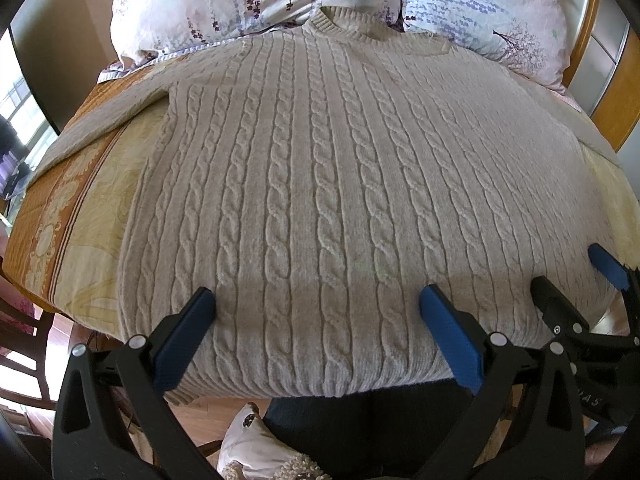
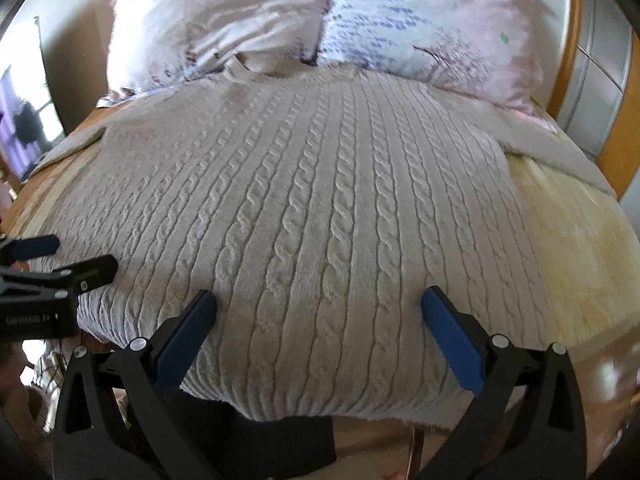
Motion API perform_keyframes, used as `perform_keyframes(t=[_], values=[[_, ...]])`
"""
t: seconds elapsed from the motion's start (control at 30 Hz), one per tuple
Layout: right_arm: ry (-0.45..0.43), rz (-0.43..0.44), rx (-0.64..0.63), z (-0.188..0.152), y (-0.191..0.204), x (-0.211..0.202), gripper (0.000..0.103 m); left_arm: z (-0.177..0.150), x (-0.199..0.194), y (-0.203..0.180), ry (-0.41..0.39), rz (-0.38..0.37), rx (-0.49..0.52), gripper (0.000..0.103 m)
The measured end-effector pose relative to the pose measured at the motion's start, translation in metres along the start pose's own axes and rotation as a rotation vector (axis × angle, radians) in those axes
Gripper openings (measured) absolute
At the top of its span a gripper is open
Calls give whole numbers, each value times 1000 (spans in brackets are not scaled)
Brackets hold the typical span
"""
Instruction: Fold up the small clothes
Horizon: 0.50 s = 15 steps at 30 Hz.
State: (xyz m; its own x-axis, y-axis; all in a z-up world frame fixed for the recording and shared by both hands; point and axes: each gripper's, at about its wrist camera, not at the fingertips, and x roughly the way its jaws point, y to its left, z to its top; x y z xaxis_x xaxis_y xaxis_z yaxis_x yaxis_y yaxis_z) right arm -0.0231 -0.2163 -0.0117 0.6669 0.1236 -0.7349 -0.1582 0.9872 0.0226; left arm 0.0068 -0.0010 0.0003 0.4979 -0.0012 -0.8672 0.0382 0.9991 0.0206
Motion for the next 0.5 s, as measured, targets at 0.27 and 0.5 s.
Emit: perform_keyframes(t=[0.27, 0.5], values=[[-73, 33, 208, 44, -73, -11, 102, 22, -8, 9, -141, -118, -9, 101], [-47, 33, 688, 83, -218, 3, 66, 63, -6, 16, -200, -296, 3, 101]])
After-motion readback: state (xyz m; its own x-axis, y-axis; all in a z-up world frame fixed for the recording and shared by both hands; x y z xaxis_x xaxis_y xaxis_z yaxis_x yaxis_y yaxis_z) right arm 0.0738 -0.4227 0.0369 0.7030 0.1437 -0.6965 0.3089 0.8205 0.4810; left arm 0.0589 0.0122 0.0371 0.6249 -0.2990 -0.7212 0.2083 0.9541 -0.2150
